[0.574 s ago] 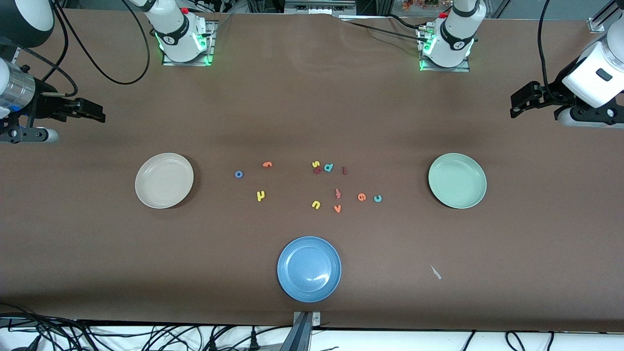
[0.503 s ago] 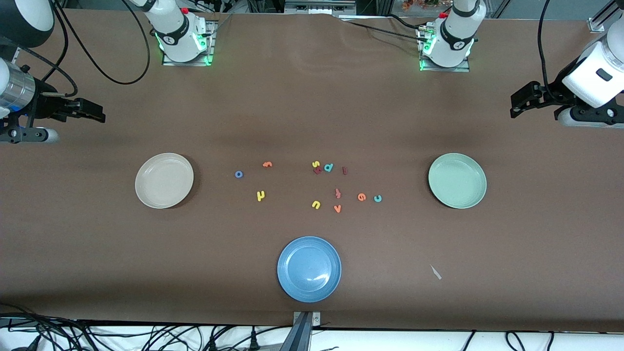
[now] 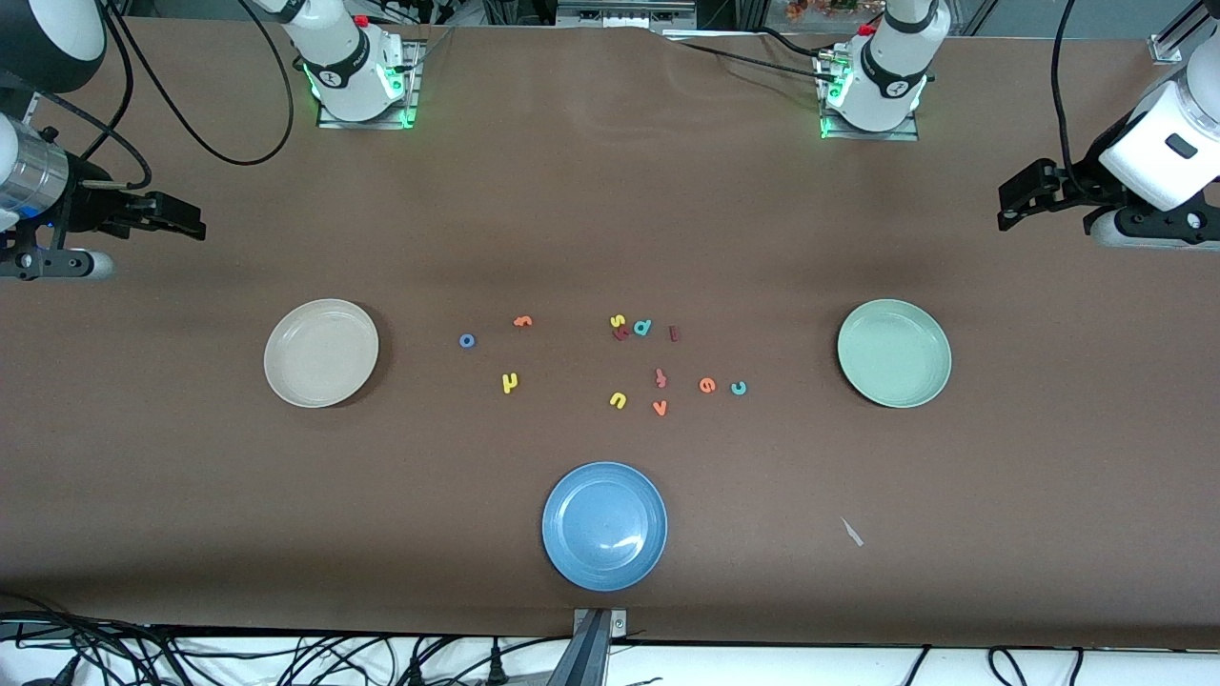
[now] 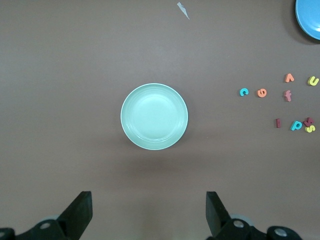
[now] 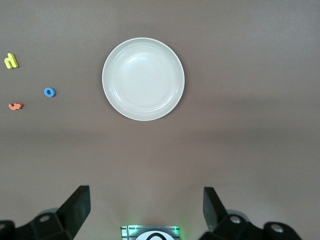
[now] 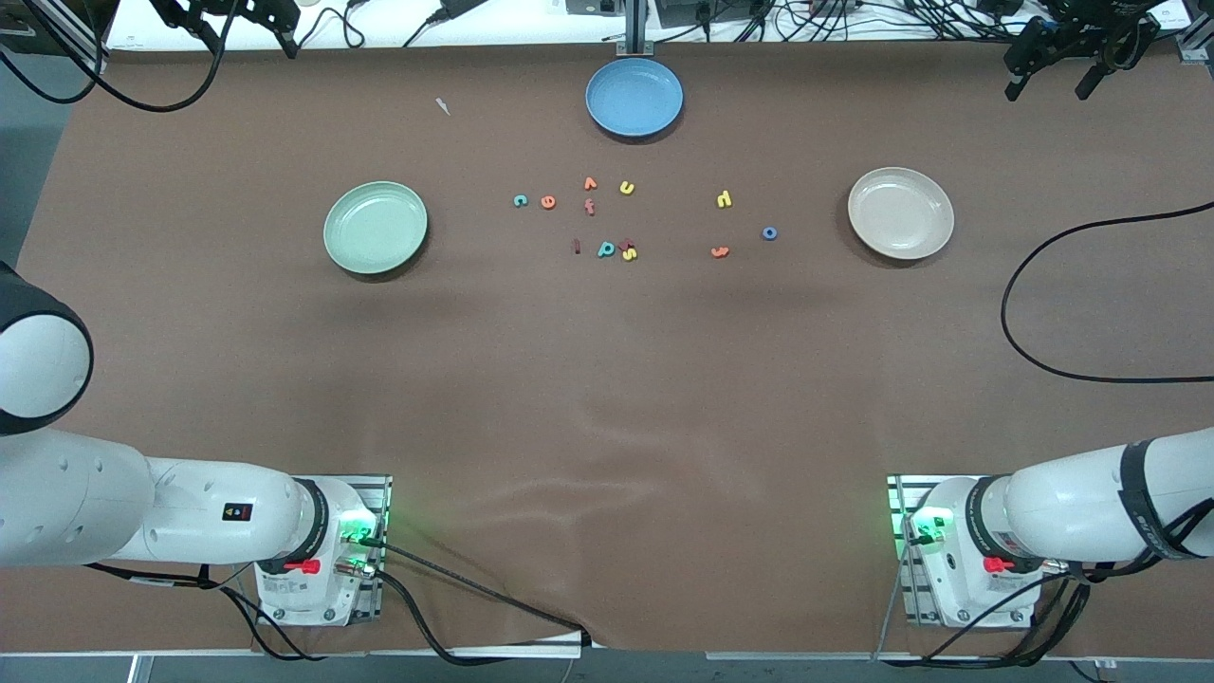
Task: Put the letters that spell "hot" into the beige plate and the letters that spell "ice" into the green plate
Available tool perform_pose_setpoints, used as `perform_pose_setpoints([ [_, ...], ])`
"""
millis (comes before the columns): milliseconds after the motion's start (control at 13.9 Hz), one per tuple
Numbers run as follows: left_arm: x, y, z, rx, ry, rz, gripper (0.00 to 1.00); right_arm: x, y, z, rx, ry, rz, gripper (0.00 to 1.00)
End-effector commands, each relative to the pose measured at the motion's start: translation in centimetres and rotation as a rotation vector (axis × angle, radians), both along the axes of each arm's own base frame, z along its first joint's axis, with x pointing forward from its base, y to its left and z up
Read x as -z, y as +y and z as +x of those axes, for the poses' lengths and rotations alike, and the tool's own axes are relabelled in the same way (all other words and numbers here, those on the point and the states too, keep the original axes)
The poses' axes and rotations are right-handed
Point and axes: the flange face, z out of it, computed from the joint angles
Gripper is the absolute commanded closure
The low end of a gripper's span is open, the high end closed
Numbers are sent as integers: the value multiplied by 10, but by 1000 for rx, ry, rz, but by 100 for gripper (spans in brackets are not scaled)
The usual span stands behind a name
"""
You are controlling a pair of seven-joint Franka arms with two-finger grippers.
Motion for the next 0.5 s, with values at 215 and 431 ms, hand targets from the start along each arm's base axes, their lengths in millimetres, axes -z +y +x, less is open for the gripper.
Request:
perform_pose_setpoints([
  [215, -6, 2, 3, 17, -1, 18, 0, -6, -2, 2, -13, -8, -14, 0],
  [431, -5, 4, 4, 10, 2, -3, 0, -6, -2, 2, -13, -8, -14, 0],
])
